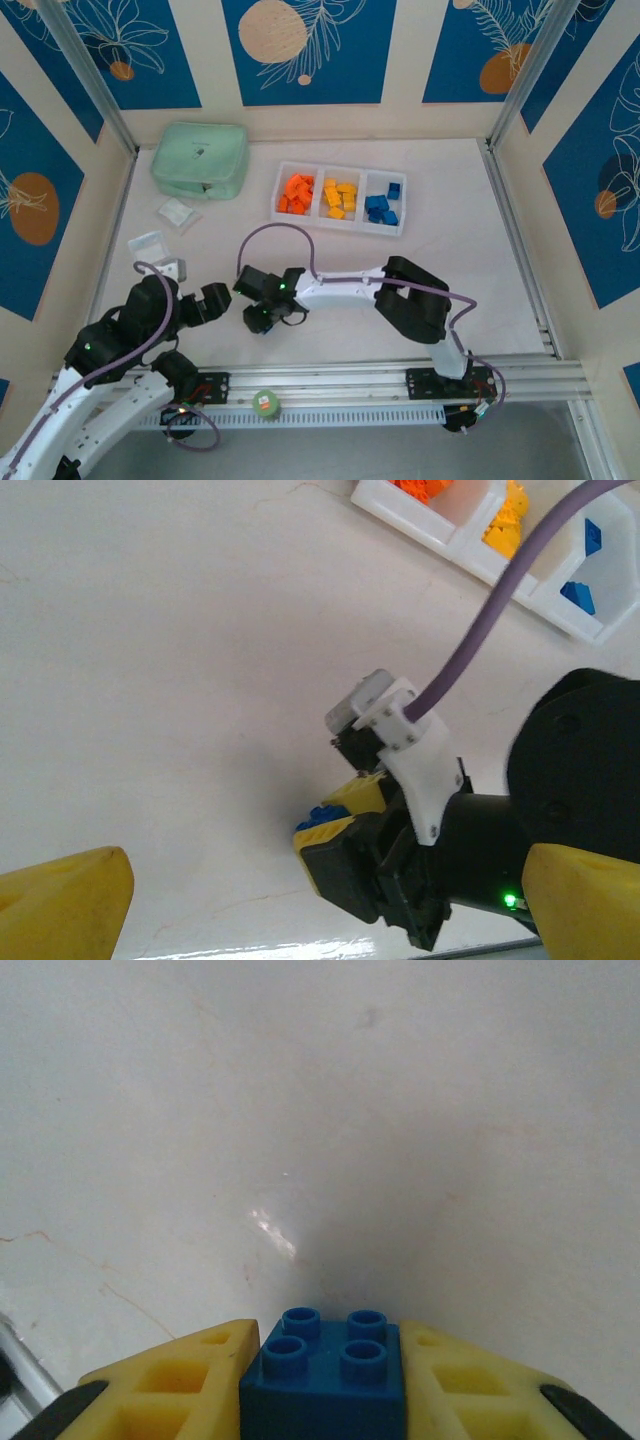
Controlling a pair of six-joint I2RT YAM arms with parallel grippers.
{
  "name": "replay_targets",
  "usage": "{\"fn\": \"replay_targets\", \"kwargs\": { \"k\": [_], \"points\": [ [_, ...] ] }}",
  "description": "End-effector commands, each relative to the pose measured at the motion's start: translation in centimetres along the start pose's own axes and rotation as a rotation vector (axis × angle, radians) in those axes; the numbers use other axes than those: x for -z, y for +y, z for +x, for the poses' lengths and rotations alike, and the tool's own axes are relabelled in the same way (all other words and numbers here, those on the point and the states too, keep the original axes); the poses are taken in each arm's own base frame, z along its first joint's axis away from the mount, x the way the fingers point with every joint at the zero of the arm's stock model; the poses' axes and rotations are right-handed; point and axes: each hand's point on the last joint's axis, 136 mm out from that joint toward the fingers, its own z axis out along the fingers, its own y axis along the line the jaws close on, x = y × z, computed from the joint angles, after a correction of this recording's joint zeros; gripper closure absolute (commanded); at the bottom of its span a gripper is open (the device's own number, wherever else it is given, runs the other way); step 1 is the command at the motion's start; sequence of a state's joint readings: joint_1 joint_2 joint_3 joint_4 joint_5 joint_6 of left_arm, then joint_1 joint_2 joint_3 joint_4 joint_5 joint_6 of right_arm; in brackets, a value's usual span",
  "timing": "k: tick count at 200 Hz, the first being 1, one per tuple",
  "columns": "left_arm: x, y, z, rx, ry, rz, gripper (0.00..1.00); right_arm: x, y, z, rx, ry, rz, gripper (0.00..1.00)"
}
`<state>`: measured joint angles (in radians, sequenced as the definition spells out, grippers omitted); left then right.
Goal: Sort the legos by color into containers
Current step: Pick up the lego from the bottom-center of the table, then place the lego in the container.
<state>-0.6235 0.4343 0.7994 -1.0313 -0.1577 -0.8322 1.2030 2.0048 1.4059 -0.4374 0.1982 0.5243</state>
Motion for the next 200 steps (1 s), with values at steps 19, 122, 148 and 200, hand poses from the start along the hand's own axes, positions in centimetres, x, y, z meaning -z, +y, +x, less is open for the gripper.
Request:
{"fn": "replay_targets", "kwargs": {
  "k": [19, 122, 148, 200],
  "points": [
    [-0.7, -2.1, -1.0, -0.009, -0.003, 0.060, 0.01, 6.9, -2.6, -3.1, -0.102, -0.130, -0.024, 0.69],
    [-6.8, -8.1, -3.1, -0.047, 0.018, 0.193, 0.01, 19.4, -29.8, -7.7, -0.546, -0.417, 0.361, 0.68],
    [-8.1, -9.1, -3.6, -0.046, 0.022, 0.211, 0.01, 19.9, -36.0, -8.0, -0.629, -0.435, 0.437, 0.68],
    [-9.5, -9.4, -3.7, -0.034, 0.029, 0.212, 0.01, 18.2, -42.7, -9.6, -0.673, -0.429, 0.479, 0.66]
  ]
}}
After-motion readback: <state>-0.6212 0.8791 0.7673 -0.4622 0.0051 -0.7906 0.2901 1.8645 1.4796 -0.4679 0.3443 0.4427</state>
